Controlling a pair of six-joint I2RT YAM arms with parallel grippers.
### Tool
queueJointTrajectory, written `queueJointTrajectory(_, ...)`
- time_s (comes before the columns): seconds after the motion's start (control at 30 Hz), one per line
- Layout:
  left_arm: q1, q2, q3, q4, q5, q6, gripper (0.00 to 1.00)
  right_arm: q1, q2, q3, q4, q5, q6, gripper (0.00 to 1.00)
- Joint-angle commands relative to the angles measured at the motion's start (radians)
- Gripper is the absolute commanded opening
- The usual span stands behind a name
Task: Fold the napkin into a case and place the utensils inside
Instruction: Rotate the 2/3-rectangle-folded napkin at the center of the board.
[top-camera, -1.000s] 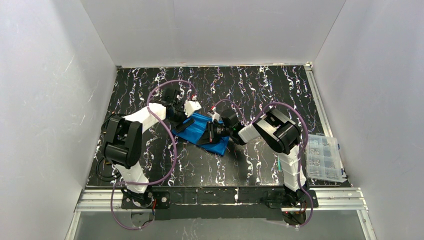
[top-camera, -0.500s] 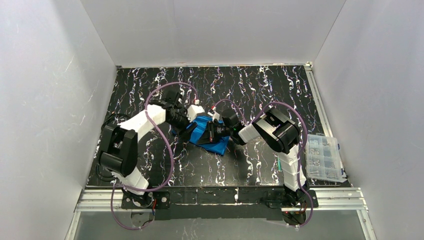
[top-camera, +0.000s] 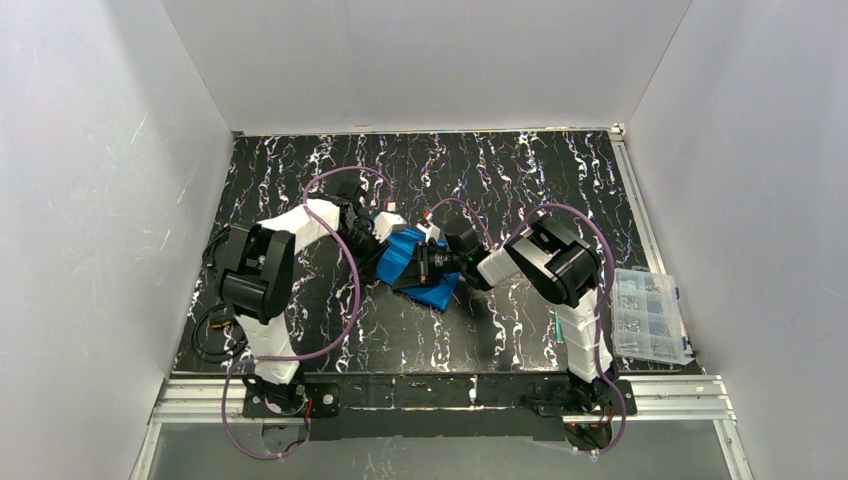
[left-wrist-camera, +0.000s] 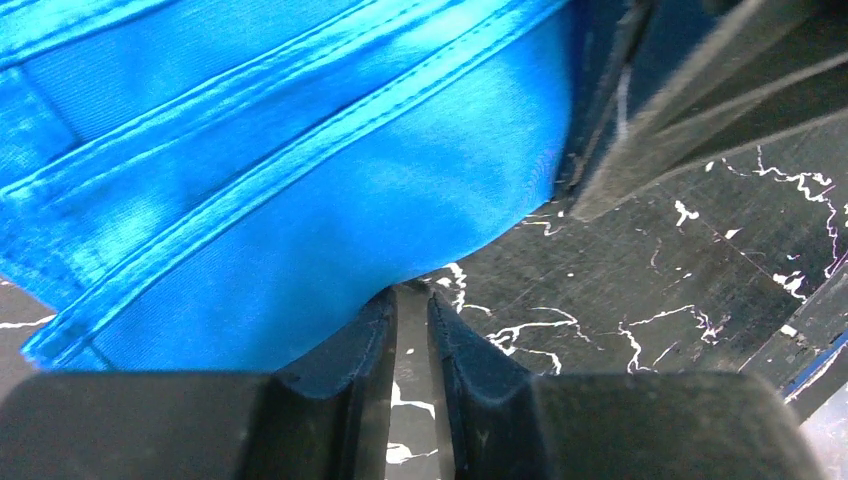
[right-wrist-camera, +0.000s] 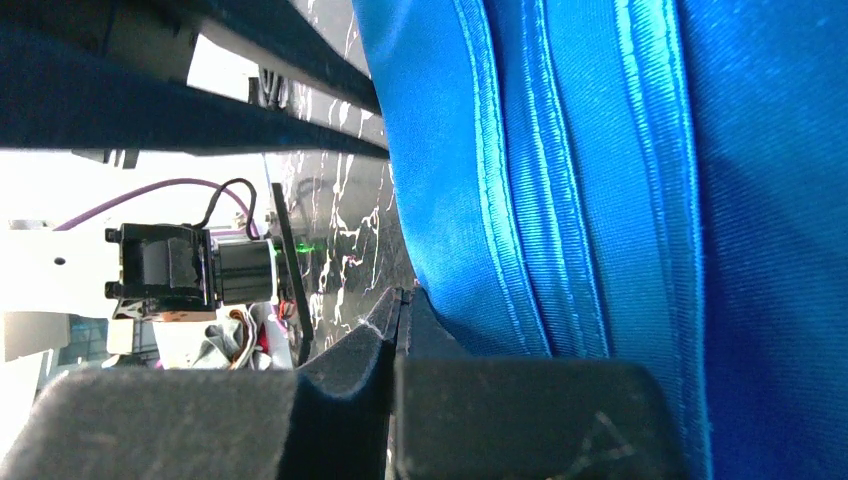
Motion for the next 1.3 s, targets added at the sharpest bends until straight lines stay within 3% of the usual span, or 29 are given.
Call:
queueJointTrajectory(0.0,0.058,0.058,0.074,-0.076,0.013,-0.006,0.16,-0.007,0.023,-0.041,-0.024,0.0,-0.026,0.03)
queueJointTrajectory(0.27,0.198,0.22,0.299,-0.259,0.195,-0.074,0.13,-0.009,0.024,-0.054,0.03,-0.014,0.027,0.03)
queueJointTrajectory(0.5,0.239,0.365,0.495,-0.413,0.302,-0.141,0.11,-0.012,0.048,-0.079,0.135,-0.01,0.115,0.03)
queueJointTrajectory(0.73,0.259,0.293,0.506,-0.467,0.321,-0.119,0.11,-0.013,0.08,-0.099,0.277,0.003,0.226,0.03)
queueJointTrajectory(0.87,0.258,0.282,0.489,-0.48,0.34,-0.133,0.13,-0.013,0.057,-0.096,0.302,0.022,0.261,0.08)
queueJointTrajectory(0.97,0.258,0.28,0.456,-0.456,0.3,-0.15,0.14,-0.017,-0.026,-0.048,0.191,0.023,0.215,0.18)
queueJointTrajectory(1.1,0.257,0.232,0.364,-0.377,0.26,-0.189,0.14,-0.052,-0.163,0.075,-0.139,0.041,0.023,0.36)
queueJointTrajectory(1.27,0.238,0.184,0.26,-0.282,0.22,-0.238,0.15,-0.127,-0.238,0.173,-0.432,0.088,-0.157,0.41)
